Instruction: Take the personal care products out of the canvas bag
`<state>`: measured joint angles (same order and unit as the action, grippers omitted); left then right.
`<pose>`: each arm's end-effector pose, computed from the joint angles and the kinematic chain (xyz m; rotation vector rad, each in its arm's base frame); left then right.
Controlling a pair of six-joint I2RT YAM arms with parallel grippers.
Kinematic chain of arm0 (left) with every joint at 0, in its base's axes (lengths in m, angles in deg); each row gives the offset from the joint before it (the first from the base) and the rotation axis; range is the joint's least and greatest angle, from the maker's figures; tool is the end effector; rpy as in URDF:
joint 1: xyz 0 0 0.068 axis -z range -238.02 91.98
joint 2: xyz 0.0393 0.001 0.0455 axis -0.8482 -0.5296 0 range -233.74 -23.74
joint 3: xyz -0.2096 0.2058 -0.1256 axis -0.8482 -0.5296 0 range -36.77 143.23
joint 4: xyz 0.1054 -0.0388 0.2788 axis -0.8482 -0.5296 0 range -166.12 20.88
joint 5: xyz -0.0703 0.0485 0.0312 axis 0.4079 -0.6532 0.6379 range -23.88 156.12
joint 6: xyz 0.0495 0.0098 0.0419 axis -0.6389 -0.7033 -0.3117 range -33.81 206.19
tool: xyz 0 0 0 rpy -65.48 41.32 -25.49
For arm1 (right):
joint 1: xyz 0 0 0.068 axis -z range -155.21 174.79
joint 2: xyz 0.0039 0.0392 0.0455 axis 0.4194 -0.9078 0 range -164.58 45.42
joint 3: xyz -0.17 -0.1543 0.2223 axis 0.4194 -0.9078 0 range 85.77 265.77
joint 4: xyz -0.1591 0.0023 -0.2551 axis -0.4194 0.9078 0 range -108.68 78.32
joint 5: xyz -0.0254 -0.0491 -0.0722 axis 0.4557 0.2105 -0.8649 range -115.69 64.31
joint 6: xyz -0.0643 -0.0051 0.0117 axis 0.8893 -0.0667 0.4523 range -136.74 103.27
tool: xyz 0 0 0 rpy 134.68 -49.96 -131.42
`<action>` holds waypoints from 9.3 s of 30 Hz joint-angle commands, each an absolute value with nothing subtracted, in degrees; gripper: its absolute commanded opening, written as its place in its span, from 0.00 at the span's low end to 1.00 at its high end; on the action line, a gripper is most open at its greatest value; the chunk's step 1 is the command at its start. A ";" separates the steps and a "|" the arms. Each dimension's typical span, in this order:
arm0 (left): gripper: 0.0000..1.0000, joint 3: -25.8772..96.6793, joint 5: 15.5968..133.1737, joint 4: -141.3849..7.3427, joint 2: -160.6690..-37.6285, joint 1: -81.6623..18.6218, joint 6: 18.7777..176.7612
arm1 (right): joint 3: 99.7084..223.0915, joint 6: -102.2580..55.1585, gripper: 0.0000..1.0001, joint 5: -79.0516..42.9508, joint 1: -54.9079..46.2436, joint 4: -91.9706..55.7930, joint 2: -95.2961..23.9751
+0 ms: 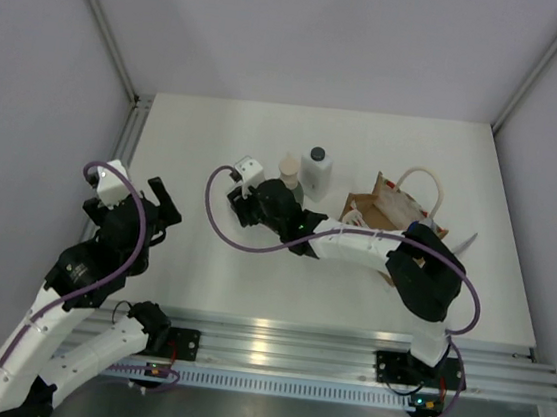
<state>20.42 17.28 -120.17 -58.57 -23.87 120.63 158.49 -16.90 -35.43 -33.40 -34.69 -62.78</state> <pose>0.1050 -0.0243 0.4042 -0.4966 1.8266 0.0753 0.2726 0.4231 0.2510 -0.8376 1.7506 0.5238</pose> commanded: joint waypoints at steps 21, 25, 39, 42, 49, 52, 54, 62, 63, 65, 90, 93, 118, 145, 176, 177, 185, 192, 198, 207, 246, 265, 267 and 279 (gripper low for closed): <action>0.98 19.92 20.33 -117.03 -59.69 -24.09 117.84 | 159.52 -20.07 0.99 -45.27 -30.49 -27.57 -38.20; 0.98 19.39 23.49 -115.97 -60.39 -24.09 116.69 | 151.63 -24.82 0.99 -68.87 -29.53 -26.25 -27.92; 0.98 19.04 34.56 -113.42 -67.24 -24.01 113.35 | 147.39 -41.35 0.88 -55.06 0.16 24.73 -8.46; 0.98 19.04 38.68 -112.63 -69.70 -24.09 112.30 | 146.07 -41.26 0.78 -51.89 4.82 25.88 -8.02; 0.98 19.13 46.43 -111.93 -74.45 -24.01 110.98 | 145.18 -36.16 0.64 -43.90 10.38 25.96 -14.59; 0.98 18.95 46.88 -111.66 -74.45 -24.01 110.89 | 145.62 -35.11 0.62 -42.83 10.29 25.88 -16.63; 0.98 18.87 46.88 -111.58 -74.45 -24.01 110.80 | 145.71 -34.49 0.62 -43.01 10.38 25.88 -17.33; 0.98 18.87 48.63 -111.05 -75.07 -24.01 110.45 | 145.71 -31.33 0.65 -46.07 10.38 25.88 -21.19; 0.98 18.78 48.81 -110.96 -75.07 -24.01 110.45 | 145.71 -30.98 0.65 -46.69 10.55 25.79 -22.16; 0.98 18.78 49.07 -110.79 -75.07 -24.09 110.27 | 145.80 -29.83 0.67 -45.30 10.82 25.79 -23.39; 0.98 18.60 50.39 -110.43 -74.54 -24.09 110.10 | 142.72 -27.63 0.64 -39.22 14.07 20.96 -29.46; 0.98 18.60 50.39 -110.43 -74.19 -24.01 110.01 | 142.19 -27.63 0.61 -38.88 14.34 20.25 -29.37; 0.98 18.52 49.07 -110.43 -74.10 -24.09 110.01 | 143.95 -26.32 0.00 -34.40 14.42 16.38 -20.23; 0.98 18.25 42.66 -110.52 -71.47 -24.01 110.89 | 167.05 -26.40 0.00 -35.09 4.33 28.15 -19.96; 0.98 17.81 38.88 -110.70 -69.53 -24.18 111.59 | 169.55 -30.27 0.00 -42.84 -34.88 20.28 -37.29; 0.98 17.81 38.88 -110.61 -69.45 -24.09 111.50 | 168.31 -30.44 0.00 -42.66 -34.88 19.21 -37.02; 0.98 17.81 38.70 -110.61 -69.45 -24.18 111.50 | 158.99 -31.68 0.00 -40.37 -34.88 9.01 -38.07; 0.98 17.72 38.61 -110.61 -69.36 -24.18 111.68 | 152.75 -32.29 0.00 -40.28 -34.80 1.63 -40.36; 0.98 17.72 38.70 -110.61 -69.36 -24.18 111.68 | 149.14 -32.99 0.00 -40.37 -34.80 -2.69 -41.24; 0.98 17.81 38.88 -110.70 -69.53 -24.18 111.59 | 147.55 -33.96 0.53 -40.10 -35.58 -2.86 -40.72; 0.98 22.38 24.30 -115.44 -65.84 -29.98 113.17 | 144.30 -37.74 0.86 -70.77 -19.95 36.94 10.70; 0.98 24.84 30.70 -121.60 -61.36 -29.98 111.50 | 152.47 -41.61 0.99 -72.36 -19.50 48.99 19.67; 0.98 24.67 31.05 -121.60 -61.01 -29.98 111.50 | 152.65 -41.43 0.99 -72.10 -19.50 49.34 20.28; 0.98 23.70 32.11 -121.51 -60.57 -29.98 111.59 | 153.26 -40.20 0.99 -71.48 -19.50 49.17 20.20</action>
<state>23.50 31.47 -120.85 -61.00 -29.79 111.97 151.46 -40.83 -71.58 -20.07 47.40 20.56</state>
